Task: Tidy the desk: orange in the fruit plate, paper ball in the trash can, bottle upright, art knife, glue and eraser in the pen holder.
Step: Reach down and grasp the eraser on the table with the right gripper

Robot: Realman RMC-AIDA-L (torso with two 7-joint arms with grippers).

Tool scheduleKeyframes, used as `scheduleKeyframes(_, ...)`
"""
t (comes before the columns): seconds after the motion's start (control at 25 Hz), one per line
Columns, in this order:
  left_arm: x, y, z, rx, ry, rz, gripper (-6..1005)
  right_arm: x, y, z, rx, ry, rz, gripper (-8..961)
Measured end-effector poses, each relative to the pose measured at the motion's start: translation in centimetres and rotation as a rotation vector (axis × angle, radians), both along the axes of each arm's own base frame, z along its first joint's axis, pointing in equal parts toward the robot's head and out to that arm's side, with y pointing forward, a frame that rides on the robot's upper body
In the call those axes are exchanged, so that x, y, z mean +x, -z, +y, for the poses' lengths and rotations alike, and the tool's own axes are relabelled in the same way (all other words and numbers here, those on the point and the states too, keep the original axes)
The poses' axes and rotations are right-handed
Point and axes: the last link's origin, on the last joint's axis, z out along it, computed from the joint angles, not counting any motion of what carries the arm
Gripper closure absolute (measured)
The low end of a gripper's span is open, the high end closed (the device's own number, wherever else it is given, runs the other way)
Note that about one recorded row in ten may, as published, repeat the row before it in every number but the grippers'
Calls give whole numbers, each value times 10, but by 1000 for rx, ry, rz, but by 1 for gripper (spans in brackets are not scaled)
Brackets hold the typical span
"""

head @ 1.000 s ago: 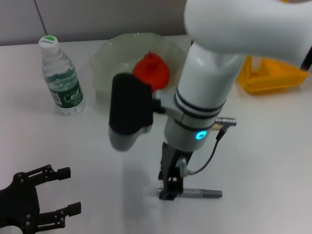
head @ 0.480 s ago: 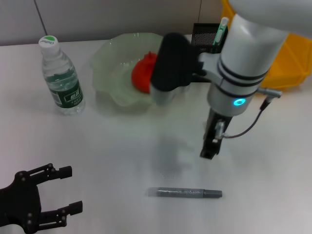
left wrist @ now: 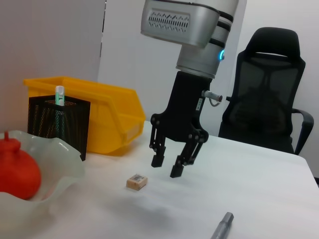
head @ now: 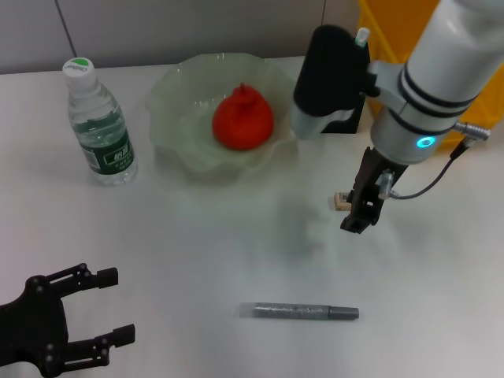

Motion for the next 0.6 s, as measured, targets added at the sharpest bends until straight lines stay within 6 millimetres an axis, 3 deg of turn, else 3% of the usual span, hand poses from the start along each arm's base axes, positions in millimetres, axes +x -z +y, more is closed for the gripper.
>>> scheduleKeyframes(0.24,1,2,0,-1,-1,-3,188,13,-13,11,25,-27,45,521)
scheduleKeyframes(0.6,2,3,1,3,-4,-8,188,35,-14,25,52,19,95,521)
